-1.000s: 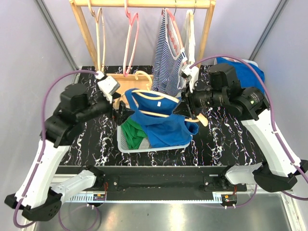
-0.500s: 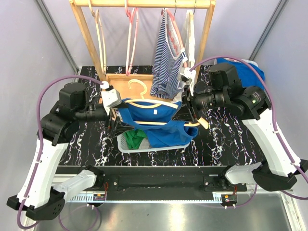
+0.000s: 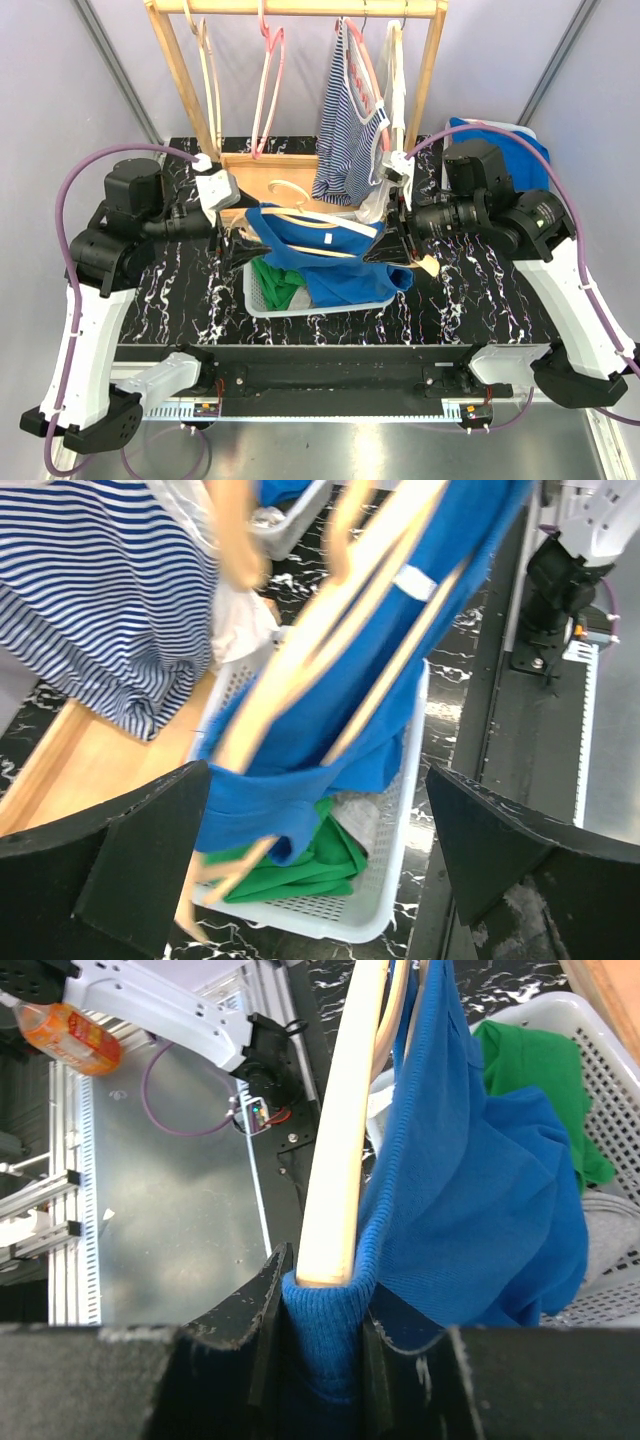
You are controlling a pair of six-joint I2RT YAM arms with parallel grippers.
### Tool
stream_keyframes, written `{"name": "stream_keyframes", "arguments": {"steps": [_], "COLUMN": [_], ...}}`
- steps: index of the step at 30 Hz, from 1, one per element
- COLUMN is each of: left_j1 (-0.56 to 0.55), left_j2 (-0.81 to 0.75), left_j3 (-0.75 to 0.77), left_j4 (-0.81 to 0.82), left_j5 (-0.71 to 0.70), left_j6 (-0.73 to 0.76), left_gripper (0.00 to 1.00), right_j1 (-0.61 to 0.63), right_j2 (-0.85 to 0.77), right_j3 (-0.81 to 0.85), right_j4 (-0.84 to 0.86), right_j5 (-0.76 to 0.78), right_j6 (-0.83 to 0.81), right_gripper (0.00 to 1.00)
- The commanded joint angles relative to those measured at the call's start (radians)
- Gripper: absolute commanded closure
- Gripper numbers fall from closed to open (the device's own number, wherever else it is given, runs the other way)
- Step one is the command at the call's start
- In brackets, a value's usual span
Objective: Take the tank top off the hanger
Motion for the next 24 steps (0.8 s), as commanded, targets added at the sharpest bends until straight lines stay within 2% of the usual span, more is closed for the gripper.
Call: {"name": "stream_keyframes", "arguments": {"steps": [1,4,16,20,21,23,24], "left_j1": [0.018,0.038,0.039,0.039,0.039,0.039,0.039], "left_j2": [0.024,0.031,0.031,0.033,0.033,0.033,0.031], "left_j3": [0.051,0.08,-0.033,-0.023,-0.021,-0.015,-0.01], "left_j4": [0.035,0.035,0.039,0.02,0.016,0.009,0.005], "left_j5": [0.023,0.034,0.204,0.201,0.201,0.195,0.192], "left_j6": [0.016,0.013,0.031,0.053,0.057,0.06,0.062], "left_gripper": [0.01,0.01,0.03,0.26,0.4,0.57,0.73], "right_j1": [0.011,0.012,0.012,0.012,0.012,0.012,0.012], "right_j2": [-0.026,-0.03,-0.003,0.019,0.023,0.026,0.028], "right_j3": [0.003,-0.006,0.017,0.025,0.026,0.029,0.028], "right_j4": [0.049,0.055,0.127,0.152,0.155,0.158,0.167], "right_j5": [-0.083,-0.077,-0.133,-0.155,-0.153,-0.13,-0.12], "right_j6": [-0.015,-0.018,-0.002,0.003,0.003,0.0,0.0], "right_gripper": [0.97,0.98,0.99,0.99,0.99,0.99,0.99]}}
